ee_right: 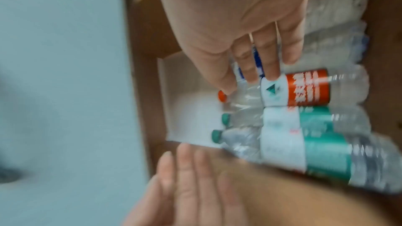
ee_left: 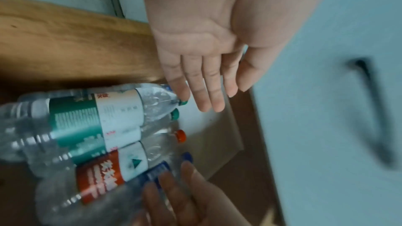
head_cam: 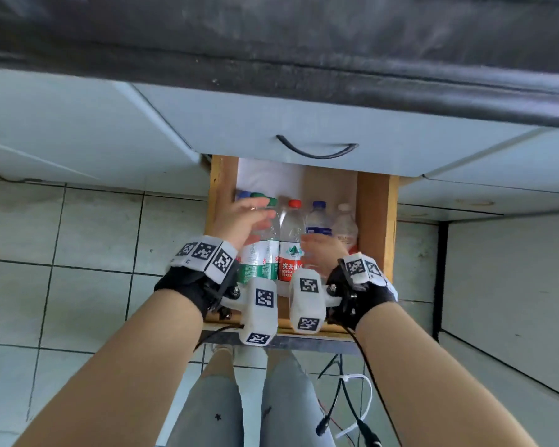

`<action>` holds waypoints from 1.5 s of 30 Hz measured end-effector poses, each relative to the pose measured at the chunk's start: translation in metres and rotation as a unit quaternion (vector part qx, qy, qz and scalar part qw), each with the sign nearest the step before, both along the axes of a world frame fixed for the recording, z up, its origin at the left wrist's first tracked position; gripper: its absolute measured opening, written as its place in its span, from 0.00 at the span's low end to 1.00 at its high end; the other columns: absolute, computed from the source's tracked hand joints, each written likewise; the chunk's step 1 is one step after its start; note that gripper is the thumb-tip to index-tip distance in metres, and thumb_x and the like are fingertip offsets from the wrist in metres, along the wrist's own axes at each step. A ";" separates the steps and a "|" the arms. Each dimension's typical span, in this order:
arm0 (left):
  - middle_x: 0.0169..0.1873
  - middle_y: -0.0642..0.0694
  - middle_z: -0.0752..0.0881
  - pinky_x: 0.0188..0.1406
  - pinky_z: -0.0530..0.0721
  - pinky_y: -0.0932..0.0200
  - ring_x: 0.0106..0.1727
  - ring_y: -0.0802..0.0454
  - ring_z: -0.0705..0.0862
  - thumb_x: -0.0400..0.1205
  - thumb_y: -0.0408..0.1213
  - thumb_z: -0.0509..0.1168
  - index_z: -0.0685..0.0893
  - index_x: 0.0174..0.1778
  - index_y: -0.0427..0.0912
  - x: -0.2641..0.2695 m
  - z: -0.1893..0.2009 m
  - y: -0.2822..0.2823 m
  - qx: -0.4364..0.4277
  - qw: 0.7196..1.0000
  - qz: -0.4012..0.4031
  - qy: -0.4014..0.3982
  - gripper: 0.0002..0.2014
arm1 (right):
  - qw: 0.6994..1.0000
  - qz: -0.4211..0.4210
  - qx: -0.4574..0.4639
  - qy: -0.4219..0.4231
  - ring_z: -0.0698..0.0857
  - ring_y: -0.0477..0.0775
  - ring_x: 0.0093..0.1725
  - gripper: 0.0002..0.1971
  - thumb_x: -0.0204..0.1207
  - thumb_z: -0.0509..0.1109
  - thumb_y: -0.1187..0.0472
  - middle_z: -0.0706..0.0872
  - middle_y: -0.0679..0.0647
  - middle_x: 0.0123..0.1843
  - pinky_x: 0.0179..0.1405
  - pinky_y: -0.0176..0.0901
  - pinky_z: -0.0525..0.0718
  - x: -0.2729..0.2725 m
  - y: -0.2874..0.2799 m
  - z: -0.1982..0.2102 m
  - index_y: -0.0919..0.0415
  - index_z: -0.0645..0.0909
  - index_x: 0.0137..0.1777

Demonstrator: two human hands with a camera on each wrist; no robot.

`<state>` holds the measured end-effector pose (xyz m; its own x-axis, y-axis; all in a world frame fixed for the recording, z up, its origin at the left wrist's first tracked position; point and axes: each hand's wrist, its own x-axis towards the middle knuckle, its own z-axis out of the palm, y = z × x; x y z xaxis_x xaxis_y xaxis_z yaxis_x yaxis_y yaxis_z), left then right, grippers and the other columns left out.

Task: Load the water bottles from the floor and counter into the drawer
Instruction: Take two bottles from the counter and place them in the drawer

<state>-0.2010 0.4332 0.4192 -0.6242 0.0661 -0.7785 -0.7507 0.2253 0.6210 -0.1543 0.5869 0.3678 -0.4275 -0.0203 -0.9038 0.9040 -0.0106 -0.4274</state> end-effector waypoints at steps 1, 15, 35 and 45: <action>0.55 0.45 0.87 0.46 0.80 0.59 0.48 0.53 0.85 0.79 0.34 0.64 0.80 0.65 0.42 0.001 0.018 0.000 0.014 1.000 0.012 0.007 0.17 | 0.999 -0.046 -0.008 0.023 0.85 0.51 0.35 0.19 0.79 0.57 0.73 0.83 0.60 0.45 0.31 0.35 0.78 0.001 -0.005 0.020 0.72 0.70 0.70; 0.35 0.55 0.90 0.39 0.80 0.66 0.39 0.61 0.88 0.81 0.32 0.59 0.83 0.41 0.51 -0.038 0.257 -0.057 0.068 0.949 0.141 0.274 0.11 | 0.885 -0.084 0.113 0.444 0.84 0.51 0.37 0.08 0.66 0.66 0.62 0.87 0.52 0.35 0.46 0.43 0.81 -0.076 -0.024 0.298 0.46 0.81 0.36; 0.61 0.44 0.84 0.65 0.79 0.54 0.60 0.52 0.83 0.63 0.32 0.79 0.73 0.66 0.43 -0.131 0.288 -0.114 0.024 0.899 0.161 0.406 0.35 | 0.828 -0.151 0.213 0.497 0.86 0.53 0.49 0.20 0.61 0.78 0.67 0.86 0.54 0.48 0.49 0.44 0.85 -0.195 -0.093 0.336 0.61 0.77 0.52; 0.37 0.60 0.90 0.43 0.83 0.70 0.43 0.67 0.88 0.52 0.40 0.81 0.83 0.46 0.52 -0.069 0.273 -0.104 0.100 0.917 0.047 0.382 0.27 | 0.853 -0.051 0.034 0.519 0.90 0.44 0.42 0.23 0.49 0.81 0.61 0.92 0.46 0.38 0.42 0.38 0.86 -0.100 -0.076 0.316 0.57 0.83 0.47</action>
